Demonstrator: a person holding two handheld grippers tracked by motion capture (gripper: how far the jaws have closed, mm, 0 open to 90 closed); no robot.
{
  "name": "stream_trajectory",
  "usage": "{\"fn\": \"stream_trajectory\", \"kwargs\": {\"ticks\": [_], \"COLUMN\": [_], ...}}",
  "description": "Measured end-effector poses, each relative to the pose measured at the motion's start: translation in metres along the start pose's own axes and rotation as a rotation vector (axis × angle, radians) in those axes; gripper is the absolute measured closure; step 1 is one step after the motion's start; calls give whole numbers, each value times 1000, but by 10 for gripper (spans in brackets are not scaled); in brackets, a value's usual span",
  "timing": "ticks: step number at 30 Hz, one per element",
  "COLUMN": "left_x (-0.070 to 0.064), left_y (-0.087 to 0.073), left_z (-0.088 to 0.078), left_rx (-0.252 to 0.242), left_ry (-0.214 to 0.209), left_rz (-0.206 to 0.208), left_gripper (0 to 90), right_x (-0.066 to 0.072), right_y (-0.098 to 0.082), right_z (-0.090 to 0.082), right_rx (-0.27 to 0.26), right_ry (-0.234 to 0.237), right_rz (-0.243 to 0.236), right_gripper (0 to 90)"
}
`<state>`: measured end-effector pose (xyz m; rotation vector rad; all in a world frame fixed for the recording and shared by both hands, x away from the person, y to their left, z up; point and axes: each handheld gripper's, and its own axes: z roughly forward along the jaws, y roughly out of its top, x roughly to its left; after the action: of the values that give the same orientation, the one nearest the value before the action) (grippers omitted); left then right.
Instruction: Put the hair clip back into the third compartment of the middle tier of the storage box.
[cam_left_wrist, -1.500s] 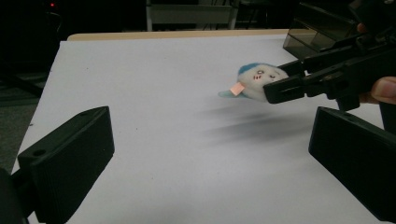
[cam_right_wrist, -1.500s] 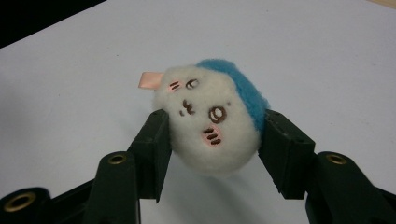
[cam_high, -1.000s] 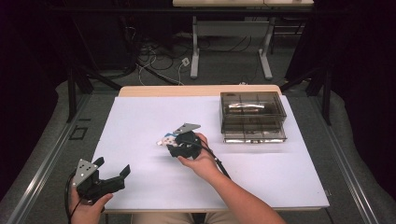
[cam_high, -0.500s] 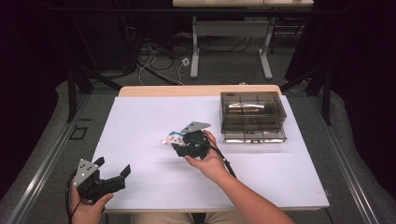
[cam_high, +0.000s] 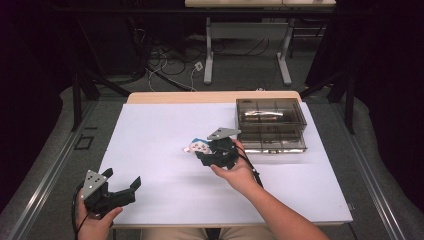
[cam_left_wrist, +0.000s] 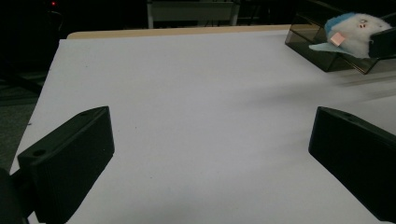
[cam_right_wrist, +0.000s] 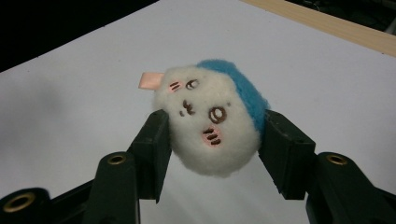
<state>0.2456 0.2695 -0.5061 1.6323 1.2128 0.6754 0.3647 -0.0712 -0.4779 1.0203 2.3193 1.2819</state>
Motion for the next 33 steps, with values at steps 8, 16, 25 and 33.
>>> {"fn": "stream_trajectory", "kwargs": {"ticks": [8,16,25,33], "left_x": [0,-1,0,0], "left_y": [0,0,0,0], "left_z": [0,1,2,2], "left_rx": [2,5,9,8], "left_ry": [0,-1,3,5], "left_rz": [-2,2,9,10], "left_gripper": [1,2,1,2], "right_x": [-12,-29,-46,-64], "right_y": [-4,-10,-16,-24], "right_z": [-19,-37,-54,-69], "right_rx": [5,-13,-13,-18], "right_ry": [-28,-65,-106,-148], "right_rz": [-18,-7,9,24], "right_gripper": [463,463,463,464]}}
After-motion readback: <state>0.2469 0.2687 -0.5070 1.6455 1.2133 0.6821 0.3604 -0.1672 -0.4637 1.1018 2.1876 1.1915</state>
